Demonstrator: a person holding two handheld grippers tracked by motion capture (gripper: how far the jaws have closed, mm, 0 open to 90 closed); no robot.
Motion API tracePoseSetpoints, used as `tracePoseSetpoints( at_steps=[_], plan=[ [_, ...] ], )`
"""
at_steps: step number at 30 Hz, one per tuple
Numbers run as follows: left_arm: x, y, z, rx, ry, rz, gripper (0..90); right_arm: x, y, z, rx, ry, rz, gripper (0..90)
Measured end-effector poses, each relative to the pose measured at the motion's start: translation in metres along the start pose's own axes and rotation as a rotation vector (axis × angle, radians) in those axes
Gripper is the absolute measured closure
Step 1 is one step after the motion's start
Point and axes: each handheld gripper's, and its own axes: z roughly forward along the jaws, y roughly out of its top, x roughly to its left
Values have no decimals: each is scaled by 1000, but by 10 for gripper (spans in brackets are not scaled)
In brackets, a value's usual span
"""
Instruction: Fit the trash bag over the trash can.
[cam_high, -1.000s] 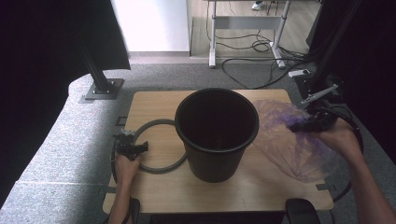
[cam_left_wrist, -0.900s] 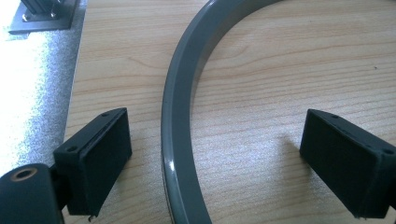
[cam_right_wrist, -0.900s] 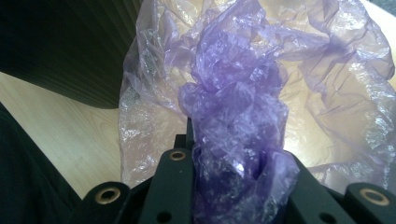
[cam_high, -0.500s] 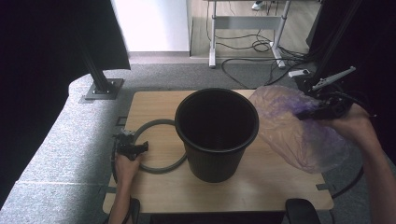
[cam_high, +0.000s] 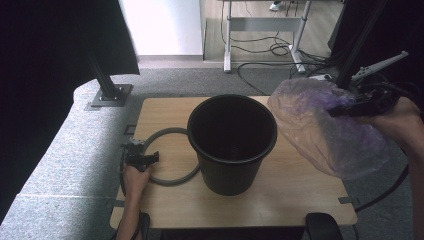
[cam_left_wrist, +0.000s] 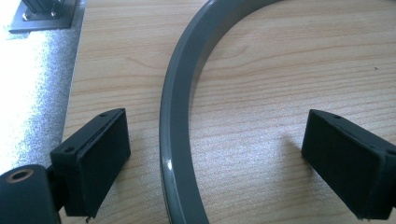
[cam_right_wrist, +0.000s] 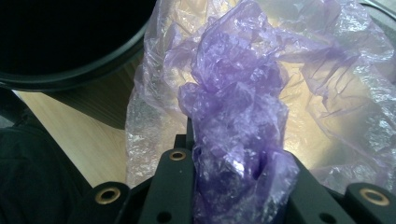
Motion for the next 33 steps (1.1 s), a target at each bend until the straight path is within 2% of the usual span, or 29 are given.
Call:
tracePoseSetpoints(
  at_steps=[10,18,25,33],
  plan=[
    [0,0,0,0,-1,1,78,14,22,-29,-38,4,-33,794],
    [0,0,0,0,-1,2,77,34,47,-43,-70,40,-79,794],
    [0,0,0,1,-1,2,77,54,70,-41,-69,68,-130,794],
    [0,0,0,2,-2,3,77,72,91,-25,-54,115,-181,794]
  ],
)
